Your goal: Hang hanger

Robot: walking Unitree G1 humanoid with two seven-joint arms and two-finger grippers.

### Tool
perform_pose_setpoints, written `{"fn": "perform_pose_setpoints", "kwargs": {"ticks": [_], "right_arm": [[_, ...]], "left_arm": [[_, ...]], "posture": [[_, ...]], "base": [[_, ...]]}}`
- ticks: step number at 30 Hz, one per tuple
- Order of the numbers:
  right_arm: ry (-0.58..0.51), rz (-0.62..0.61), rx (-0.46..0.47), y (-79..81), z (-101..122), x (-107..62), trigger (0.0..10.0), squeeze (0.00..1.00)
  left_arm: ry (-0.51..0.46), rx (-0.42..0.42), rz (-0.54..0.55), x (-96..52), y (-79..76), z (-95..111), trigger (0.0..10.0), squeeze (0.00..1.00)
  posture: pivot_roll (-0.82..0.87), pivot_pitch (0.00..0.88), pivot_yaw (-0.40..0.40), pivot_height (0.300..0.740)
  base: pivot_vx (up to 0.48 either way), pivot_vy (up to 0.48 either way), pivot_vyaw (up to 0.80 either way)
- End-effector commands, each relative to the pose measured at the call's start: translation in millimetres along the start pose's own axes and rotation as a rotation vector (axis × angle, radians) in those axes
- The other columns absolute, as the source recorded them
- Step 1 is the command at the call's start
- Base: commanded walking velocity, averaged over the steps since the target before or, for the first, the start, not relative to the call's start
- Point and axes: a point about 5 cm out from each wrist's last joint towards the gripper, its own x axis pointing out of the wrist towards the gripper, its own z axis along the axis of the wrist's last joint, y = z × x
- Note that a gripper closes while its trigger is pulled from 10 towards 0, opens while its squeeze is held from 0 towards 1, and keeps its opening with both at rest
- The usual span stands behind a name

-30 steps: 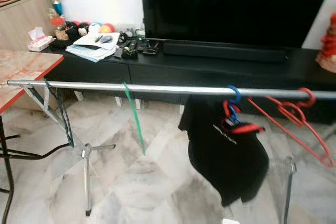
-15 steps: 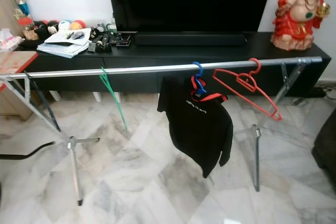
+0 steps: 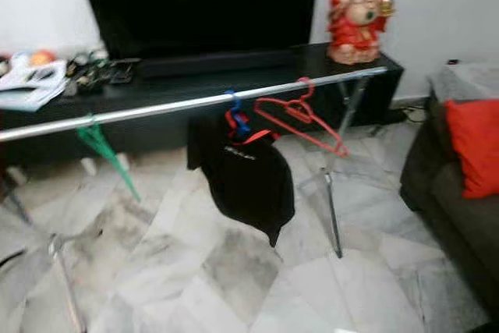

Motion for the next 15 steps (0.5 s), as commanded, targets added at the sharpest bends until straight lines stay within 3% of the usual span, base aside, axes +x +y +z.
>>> {"fn": "perform_pose_setpoints", "kwargs": {"ticks": [1, 10, 15], "right_arm": [[0.004, 0.002, 0.004, 0.7, -0.9, 0.0, 10.0, 0.0], [0.005, 0.005, -0.014, 1.0, -1.2, -0.1, 10.0, 0.0], [0.007, 0.005, -0.016, 1.5, -2.0, -0.2, 10.0, 0.0]], "left_arm": [[0.032, 0.01, 0.009, -0.9, -0.7, -7.2, 10.0, 0.0], [0.02, 0.031, -0.008, 1.3, -13.6, 2.0, 10.0, 0.0], [0.032, 0.049, 0.0, 0.1, -3.2, -3.3, 10.0, 0.0]], "posture": [[-0.03, 0.019, 0.034, 0.74], [-0.05, 0.006, 0.047, 0.74], [-0.06, 0.001, 0.061, 0.74]], "base": [[0.0, 0.0, -0.76], [0.0, 0.0, -0.75], [0.0, 0.0, -0.74]]}}
